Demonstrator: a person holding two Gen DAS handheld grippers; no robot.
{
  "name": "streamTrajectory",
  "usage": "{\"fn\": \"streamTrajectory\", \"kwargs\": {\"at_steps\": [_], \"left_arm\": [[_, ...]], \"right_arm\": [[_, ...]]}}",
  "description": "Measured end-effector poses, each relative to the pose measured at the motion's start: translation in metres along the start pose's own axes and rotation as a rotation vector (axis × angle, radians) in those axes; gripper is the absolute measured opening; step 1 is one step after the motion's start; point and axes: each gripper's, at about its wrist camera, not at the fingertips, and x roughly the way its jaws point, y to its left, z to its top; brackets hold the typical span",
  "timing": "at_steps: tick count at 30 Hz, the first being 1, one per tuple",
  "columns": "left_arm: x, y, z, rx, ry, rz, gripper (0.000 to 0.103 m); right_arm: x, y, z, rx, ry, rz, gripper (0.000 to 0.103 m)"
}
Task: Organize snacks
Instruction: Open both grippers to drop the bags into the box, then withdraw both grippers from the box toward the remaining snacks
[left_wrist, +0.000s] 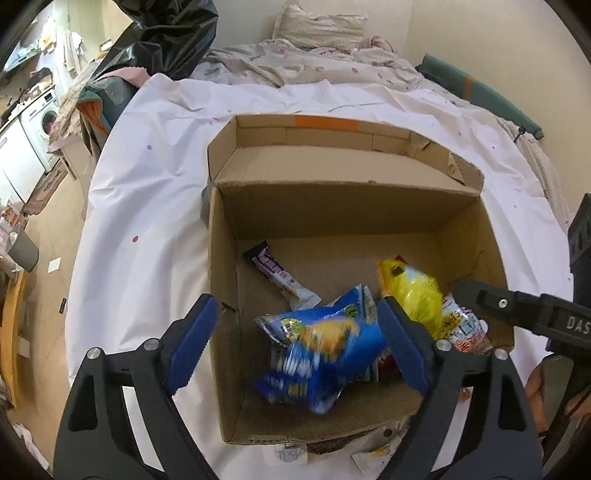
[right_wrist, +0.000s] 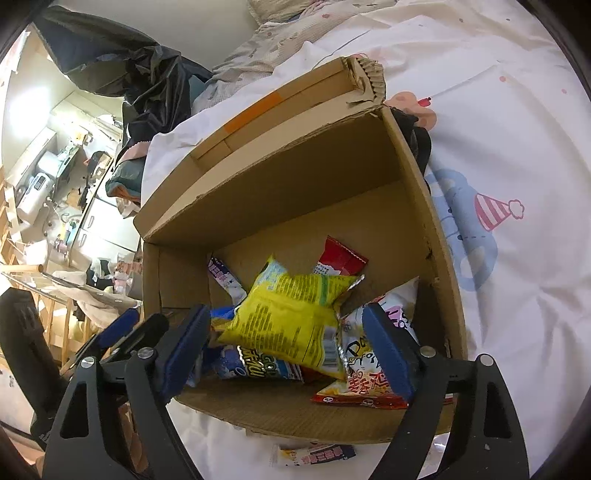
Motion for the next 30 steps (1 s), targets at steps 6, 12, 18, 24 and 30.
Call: {"fn": "streamTrajectory", "kwargs": {"at_steps": [6,12,18,24,30], "left_arm": [[-0.001,0.001,0.000,-0.003,-0.002,-0.001,0.086],[-0.006,0.001,-0.002,0.001,-0.022,-0.008,0.086],[-0.012,0.004,-0.007,-0.018,-0.034,-0.002,0.086],[-0.024,0.010,-0.014,-0.024,-0.062,0.021,0.086],[-0.043,0.017,-0.021,-0.049,-0.097,0.010,0.086]], "right_arm": [[-0.003,-0.003,-0.001,-0.002,-0.004,-0.004,0.087],[-0.004,-0.002,-0.001,-0.011,-0.009,-0.011,0.087],[-0.013,-0.001,0.000,-0.015,-0.027,-0.008,0.087],[-0.029,0.004,-0.005,-0.023,-0.058,-0.005,0.087],[-0.046,0.006,-0.018,-0.023,-0.071,-0.009,0.087]]}}
